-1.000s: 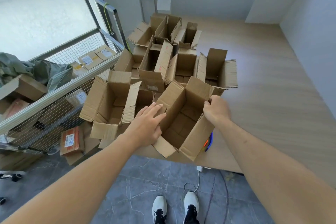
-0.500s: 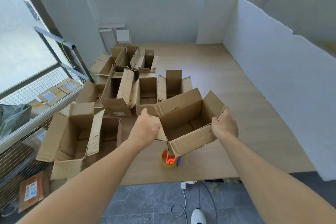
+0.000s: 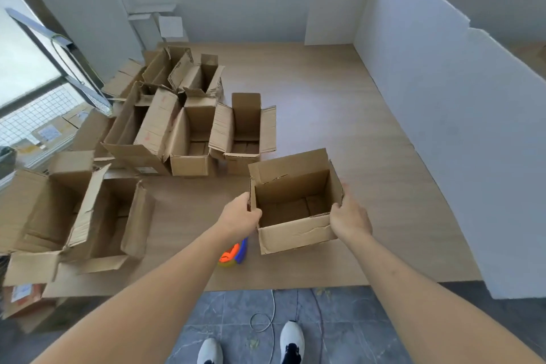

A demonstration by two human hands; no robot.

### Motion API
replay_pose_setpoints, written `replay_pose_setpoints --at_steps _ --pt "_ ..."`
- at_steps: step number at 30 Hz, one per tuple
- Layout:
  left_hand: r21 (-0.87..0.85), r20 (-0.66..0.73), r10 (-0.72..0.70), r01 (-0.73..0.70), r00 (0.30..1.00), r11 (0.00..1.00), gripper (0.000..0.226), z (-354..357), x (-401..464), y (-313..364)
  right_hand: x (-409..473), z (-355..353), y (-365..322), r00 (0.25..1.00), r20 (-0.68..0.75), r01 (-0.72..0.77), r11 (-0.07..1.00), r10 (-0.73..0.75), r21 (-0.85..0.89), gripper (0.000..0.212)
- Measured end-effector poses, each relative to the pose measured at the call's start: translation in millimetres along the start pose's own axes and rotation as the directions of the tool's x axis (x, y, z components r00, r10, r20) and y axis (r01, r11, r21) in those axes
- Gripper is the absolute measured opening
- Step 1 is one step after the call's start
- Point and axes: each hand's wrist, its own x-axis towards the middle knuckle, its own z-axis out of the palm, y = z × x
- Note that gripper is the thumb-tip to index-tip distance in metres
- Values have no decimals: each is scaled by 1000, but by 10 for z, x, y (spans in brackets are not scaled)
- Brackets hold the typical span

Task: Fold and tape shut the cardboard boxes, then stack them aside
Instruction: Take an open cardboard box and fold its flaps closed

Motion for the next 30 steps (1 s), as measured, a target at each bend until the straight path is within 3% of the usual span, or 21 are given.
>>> replay_pose_setpoints --at_steps 5,9,11,14,20,26,30 --pt "98 42 65 -68 997 993 40 142 113 -164 -65 214 206 981 149 129 991 -123 -30 80" --pt "216 63 92 -103 994 971 75 141 62 -356 -104 382 228 972 152 186 982 -182 -15 77" --pt "248 108 96 -120 989 961 82 141 29 -435 -110 426 215 965 171 203 979 -198 -13 76" --pt "303 207 60 -123 976 945 81 126 37 -486 -142 427 201 950 248 195 981 -189 -1 76" --pt "503 241 5 -129 970 854 87 27 16 -431 -283 478 84 937 326 134 991 -127 1 66" --pt "531 312 -47 -134 949 836 149 -26 -91 -481 -311 536 -14 925 373 88 996 -69 -33 77" --pt "604 285 -39 -148 958 783 158 13 -98 -546 -310 579 -88 929 366 81 996 -58 -48 89"
